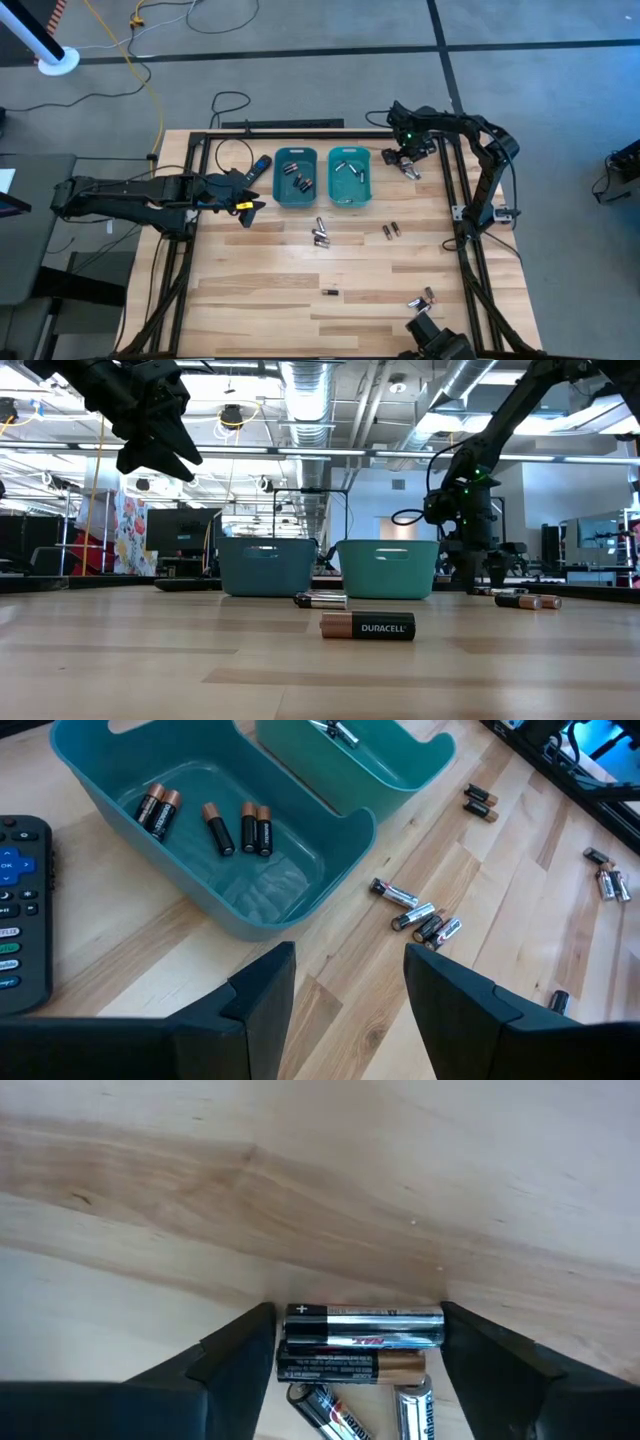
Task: Sort batteries
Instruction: Put the silver battery into the green bin
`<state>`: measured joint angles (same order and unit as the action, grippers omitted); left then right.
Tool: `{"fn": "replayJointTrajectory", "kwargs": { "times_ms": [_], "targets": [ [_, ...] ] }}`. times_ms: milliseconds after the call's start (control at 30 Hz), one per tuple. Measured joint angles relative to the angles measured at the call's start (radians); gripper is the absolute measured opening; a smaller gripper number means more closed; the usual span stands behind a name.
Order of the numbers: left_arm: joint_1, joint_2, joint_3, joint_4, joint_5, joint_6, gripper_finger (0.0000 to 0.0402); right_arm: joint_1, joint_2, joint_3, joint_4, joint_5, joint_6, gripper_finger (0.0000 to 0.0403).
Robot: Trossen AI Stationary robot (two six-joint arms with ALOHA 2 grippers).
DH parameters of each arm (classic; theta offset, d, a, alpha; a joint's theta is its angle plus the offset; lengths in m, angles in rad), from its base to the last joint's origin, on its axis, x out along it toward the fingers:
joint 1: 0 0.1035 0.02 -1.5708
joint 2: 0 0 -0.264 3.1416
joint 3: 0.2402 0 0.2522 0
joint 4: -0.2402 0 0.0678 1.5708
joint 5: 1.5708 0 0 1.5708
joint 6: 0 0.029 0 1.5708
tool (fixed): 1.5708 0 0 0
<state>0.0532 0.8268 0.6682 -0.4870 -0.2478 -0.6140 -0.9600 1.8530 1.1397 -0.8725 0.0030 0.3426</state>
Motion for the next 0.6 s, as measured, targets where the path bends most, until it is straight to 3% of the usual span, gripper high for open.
{"fn": "replayJointTrajectory", "kwargs": {
  "times_ms": [600],
  "targets": [
    [0.0,0.0,0.0,0.0,0.0,0.0,0.0185,0.004,-0.009,0.0,-0.034,0.002,0.008,0.025]
  ]
}}
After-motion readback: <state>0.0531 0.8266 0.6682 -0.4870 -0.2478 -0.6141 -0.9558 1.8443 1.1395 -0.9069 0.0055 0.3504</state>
